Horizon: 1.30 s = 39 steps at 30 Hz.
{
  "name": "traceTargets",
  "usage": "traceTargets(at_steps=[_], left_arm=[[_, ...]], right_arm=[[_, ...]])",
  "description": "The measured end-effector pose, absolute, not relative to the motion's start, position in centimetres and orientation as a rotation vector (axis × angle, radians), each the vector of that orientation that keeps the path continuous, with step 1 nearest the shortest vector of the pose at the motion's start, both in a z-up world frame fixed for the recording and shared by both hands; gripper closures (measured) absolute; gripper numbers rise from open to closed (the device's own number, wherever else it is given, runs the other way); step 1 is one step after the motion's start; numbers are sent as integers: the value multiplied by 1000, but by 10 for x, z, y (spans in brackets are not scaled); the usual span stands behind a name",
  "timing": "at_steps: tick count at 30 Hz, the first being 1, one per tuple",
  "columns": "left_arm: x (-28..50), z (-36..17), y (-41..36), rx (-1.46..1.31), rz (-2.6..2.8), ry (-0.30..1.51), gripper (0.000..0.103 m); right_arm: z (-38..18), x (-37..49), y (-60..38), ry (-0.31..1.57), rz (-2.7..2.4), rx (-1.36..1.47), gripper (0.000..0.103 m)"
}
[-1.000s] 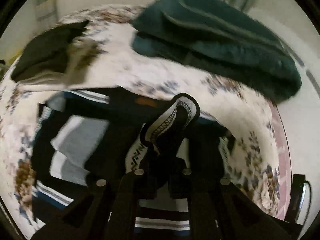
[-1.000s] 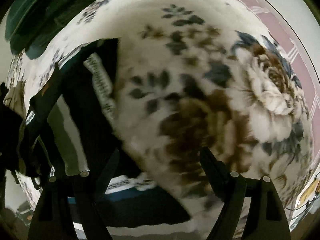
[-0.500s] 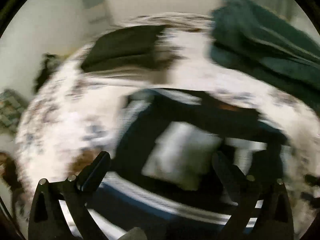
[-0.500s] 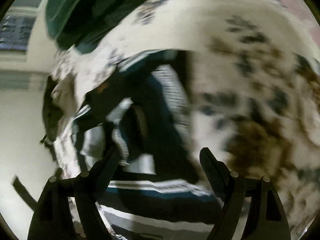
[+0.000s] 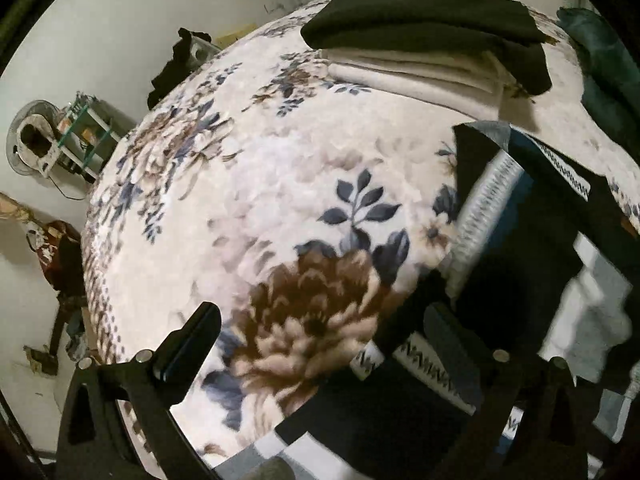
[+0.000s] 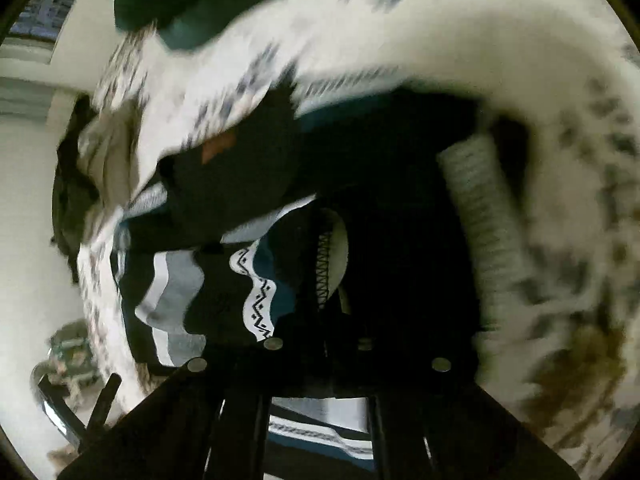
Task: Fold small clothes
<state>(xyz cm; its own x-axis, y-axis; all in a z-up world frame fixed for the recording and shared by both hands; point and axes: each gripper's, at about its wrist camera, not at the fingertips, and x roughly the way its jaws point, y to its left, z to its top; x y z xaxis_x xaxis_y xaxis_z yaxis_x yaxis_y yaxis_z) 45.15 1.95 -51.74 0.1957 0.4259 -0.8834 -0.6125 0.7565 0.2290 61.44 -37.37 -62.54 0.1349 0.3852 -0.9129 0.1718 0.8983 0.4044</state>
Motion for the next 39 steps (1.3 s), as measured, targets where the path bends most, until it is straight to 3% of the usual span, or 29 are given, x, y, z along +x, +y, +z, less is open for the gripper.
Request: traceTargets(at_steps=[4,6,8,12,19,21,23,24,26,28,29,33,37,39], left_arm=[[478,-523,25,-200,699,1158,0],[494,-527,25,-191,675,1164,0],[507,-528,23,-181,645,1168,0],[524,-525,14,-181,610,1224,0],[475,-524,-7,-586,377,1223,3],[472,-541,-12,-763,299,1213,17],[481,-558,-21,-822,263,1217,49],[490,-567,-27,-830,247,1226,58],[505,-577,-34,-833,235,1239,89],[511,-580,-36,-853,231,1216,97],[510,-576,-38,-842,234,1195,98],[494,-567,-36,-785,225,1183,99],[482,-566,-29,-797,202,1198,98],[482,-563,-27,-816,176,1218,95]], right_arm=[[-644,615,-410,1553,75,485,94],[-654,618,-421,1640,49,527,77],[-639,622,-430,1598,4,488,64],[-602,637,-416,1467,98,465,49],[-623,680,-330,1577,397,218,49],[-632,685,-311,1593,444,135,49],[-647,696,-291,1632,459,77,49],[-653,698,-288,1649,470,71,49],[-659,701,-286,1678,508,89,51],[-659,701,-284,1661,550,108,73],[-660,702,-280,1653,556,97,99],[-650,711,-287,1580,512,115,100],[-659,719,-284,1640,505,134,100],[-662,720,-291,1694,457,192,87]])
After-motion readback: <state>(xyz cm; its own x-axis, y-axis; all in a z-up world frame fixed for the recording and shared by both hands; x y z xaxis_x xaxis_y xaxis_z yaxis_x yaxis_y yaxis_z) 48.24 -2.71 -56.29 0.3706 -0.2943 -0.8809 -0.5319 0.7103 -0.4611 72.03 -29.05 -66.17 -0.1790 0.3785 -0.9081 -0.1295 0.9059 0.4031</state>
